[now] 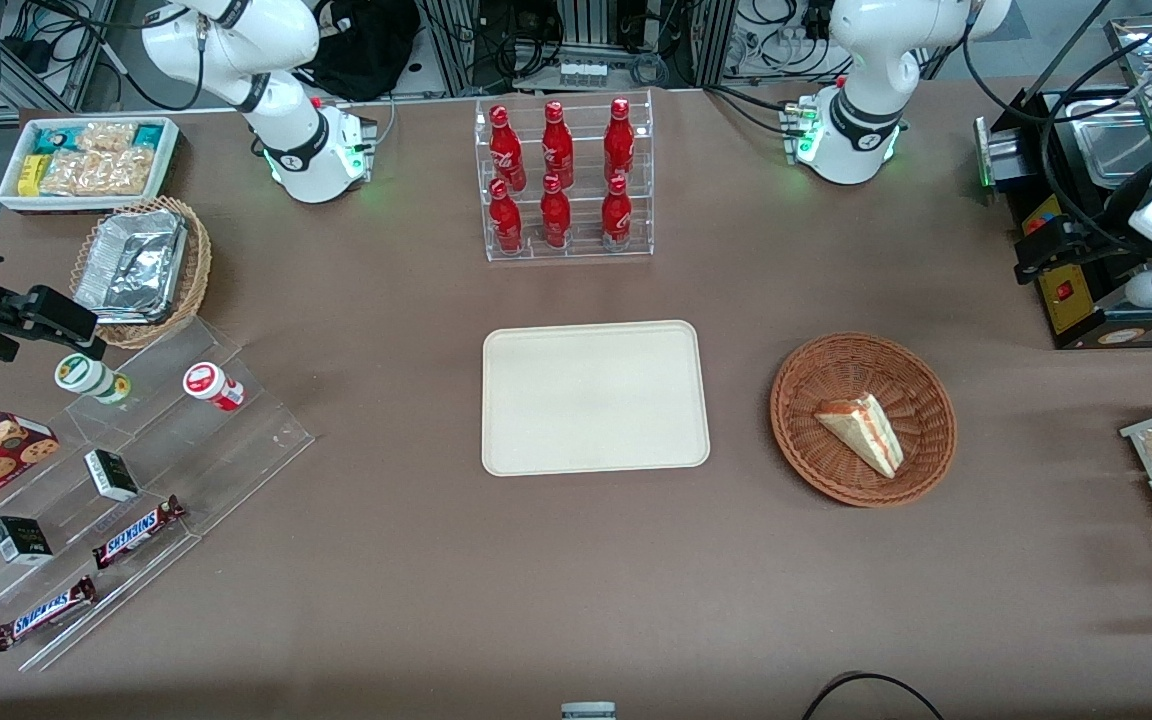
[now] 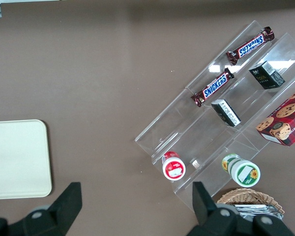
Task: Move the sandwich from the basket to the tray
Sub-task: 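Move the left gripper over the sandwich in the wicker basket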
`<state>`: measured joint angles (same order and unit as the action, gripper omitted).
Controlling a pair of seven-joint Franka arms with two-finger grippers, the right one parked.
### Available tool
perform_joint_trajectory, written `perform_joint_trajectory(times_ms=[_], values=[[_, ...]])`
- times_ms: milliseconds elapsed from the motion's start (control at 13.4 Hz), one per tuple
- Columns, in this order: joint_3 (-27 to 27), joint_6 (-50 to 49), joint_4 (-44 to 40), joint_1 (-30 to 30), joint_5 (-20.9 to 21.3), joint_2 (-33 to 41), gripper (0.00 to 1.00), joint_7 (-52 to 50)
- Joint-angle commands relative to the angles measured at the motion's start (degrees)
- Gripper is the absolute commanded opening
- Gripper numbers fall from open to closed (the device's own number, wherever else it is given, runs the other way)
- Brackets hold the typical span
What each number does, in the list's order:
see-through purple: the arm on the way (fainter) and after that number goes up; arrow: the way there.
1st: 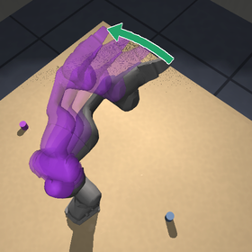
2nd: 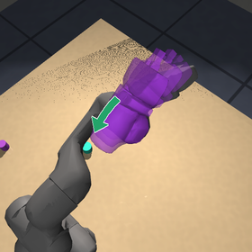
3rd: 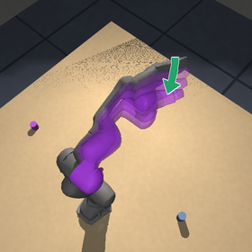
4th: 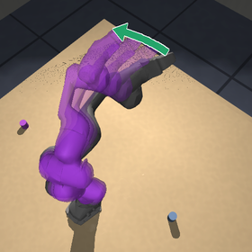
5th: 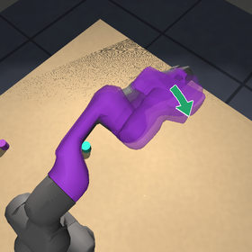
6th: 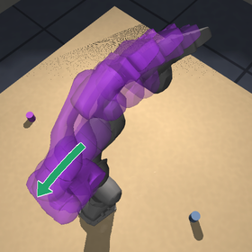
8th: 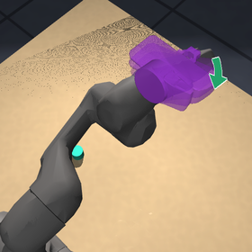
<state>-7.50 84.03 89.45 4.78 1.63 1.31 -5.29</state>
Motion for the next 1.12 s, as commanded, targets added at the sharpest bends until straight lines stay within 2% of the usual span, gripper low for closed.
perform_joint_trajectory(times_ms=[0, 299, 524, 823, 1048], values=[[-0.58, -0.45, 0.55, 0.67, -0.31, 0.89, 1.00, 0.55], [-0.76, 0.95, 1.42, 0.40, -0.40, -1.91, 1.00, 0.72], [-0.85, 7.70, 7.29, 0.31, -0.92, -2.63, 1.00, 0.02], [-1.46, 23.07, 20.03, 0.14, -0.93, -2.63, 1.00, -14.79], [-3.40, 32.58, 27.42, 0.05, -0.84, -3.50, 1.00, -32.80]])
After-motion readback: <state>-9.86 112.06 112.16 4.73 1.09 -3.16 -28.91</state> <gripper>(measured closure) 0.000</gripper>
